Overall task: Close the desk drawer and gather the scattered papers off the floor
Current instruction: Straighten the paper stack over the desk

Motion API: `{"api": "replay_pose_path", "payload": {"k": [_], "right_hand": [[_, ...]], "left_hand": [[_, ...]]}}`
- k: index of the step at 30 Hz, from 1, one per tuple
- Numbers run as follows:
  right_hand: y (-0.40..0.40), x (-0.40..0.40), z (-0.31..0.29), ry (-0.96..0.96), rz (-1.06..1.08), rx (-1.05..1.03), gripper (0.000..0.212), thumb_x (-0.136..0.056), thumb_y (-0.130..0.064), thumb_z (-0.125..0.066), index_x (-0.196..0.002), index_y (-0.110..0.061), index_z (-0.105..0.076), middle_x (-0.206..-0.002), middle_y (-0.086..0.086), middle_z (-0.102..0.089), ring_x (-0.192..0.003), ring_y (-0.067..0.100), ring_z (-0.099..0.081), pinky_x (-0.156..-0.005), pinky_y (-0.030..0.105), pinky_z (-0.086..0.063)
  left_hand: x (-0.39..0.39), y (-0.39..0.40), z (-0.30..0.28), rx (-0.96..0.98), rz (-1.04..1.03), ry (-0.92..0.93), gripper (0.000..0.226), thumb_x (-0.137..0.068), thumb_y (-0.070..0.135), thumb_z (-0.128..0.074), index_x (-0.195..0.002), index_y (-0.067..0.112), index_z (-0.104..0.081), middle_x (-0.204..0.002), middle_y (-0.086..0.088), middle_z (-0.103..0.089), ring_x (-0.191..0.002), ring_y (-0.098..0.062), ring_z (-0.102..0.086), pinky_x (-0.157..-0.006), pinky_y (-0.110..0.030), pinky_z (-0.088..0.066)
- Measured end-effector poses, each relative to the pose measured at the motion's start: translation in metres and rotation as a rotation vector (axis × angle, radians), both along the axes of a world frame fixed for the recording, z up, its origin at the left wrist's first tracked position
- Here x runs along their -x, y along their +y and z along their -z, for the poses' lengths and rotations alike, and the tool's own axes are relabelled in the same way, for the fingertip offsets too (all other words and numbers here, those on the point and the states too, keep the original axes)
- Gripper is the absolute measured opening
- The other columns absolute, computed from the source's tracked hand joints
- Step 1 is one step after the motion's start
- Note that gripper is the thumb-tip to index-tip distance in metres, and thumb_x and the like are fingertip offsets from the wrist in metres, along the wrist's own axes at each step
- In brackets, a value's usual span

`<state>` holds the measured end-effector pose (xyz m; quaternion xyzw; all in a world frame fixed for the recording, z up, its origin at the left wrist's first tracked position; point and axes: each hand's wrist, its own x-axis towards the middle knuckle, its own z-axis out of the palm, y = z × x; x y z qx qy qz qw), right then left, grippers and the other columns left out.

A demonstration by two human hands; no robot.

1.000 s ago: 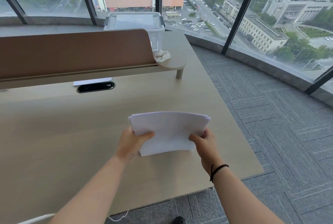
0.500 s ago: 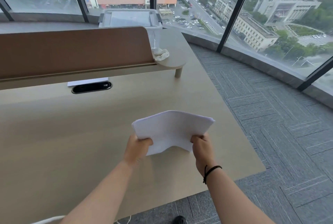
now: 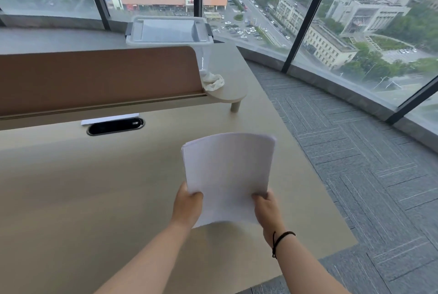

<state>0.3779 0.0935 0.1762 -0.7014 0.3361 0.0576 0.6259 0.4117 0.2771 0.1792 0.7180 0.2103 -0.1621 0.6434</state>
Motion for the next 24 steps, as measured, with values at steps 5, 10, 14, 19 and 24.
{"api": "replay_pose_path", "payload": {"k": [5, 10, 14, 19, 24], "right_hand": [[-0.041, -0.062, 0.011, 0.065, -0.020, 0.050, 0.017, -0.086, -0.013, -0.046, -0.096, -0.006, -0.057, -0.086, 0.005, -0.062, -0.072, 0.019, -0.052, -0.065, 0.032, -0.043], [-0.079, -0.125, 0.025, 0.158, -0.087, 0.119, 0.021, -0.083, -0.006, -0.040, -0.097, -0.005, -0.055, -0.085, 0.005, -0.059, -0.072, 0.022, -0.052, -0.064, 0.031, -0.043], [-0.105, -0.172, 0.046, 0.196, -0.146, 0.151, 0.026, -0.085, -0.001, -0.037, -0.096, -0.008, -0.059, -0.090, 0.008, -0.064, -0.076, 0.026, -0.060, -0.066, 0.034, -0.051], [-0.126, -0.218, 0.070, 0.195, -0.220, 0.243, 0.027, -0.085, 0.001, -0.038, -0.095, -0.010, -0.061, -0.083, 0.003, -0.063, -0.073, 0.024, -0.060, -0.061, 0.030, -0.051], [-0.142, -0.245, 0.089, 0.192, -0.252, 0.266, 0.034, -0.082, 0.002, -0.040, -0.104, -0.012, -0.062, -0.086, 0.003, -0.065, -0.085, 0.030, -0.065, -0.075, 0.037, -0.056]], "left_hand": [[-0.052, -0.027, 0.017, -0.048, -0.051, 0.077, 0.030, -0.061, 0.016, -0.048, -0.085, 0.010, -0.065, -0.082, -0.010, -0.070, -0.070, -0.025, -0.062, -0.062, -0.036, -0.051], [-0.099, -0.058, 0.043, 0.002, -0.053, 0.197, 0.032, -0.060, 0.013, -0.046, -0.089, 0.010, -0.059, -0.091, -0.014, -0.069, -0.081, -0.032, -0.067, -0.073, -0.045, -0.059], [-0.135, -0.077, 0.072, 0.051, -0.028, 0.231, 0.039, -0.066, 0.003, -0.043, -0.096, 0.005, -0.067, -0.099, -0.017, -0.073, -0.089, -0.036, -0.072, -0.081, -0.056, -0.060], [-0.175, -0.094, 0.091, -0.012, -0.005, 0.224, 0.033, -0.077, -0.004, -0.043, -0.093, 0.005, -0.071, -0.098, -0.014, -0.075, -0.092, -0.036, -0.071, -0.084, -0.054, -0.059], [-0.201, -0.101, 0.101, -0.169, 0.015, 0.182, 0.023, -0.074, 0.002, -0.047, -0.083, 0.000, -0.068, -0.083, -0.006, -0.074, -0.070, -0.028, -0.063, -0.065, -0.034, -0.053]]}}
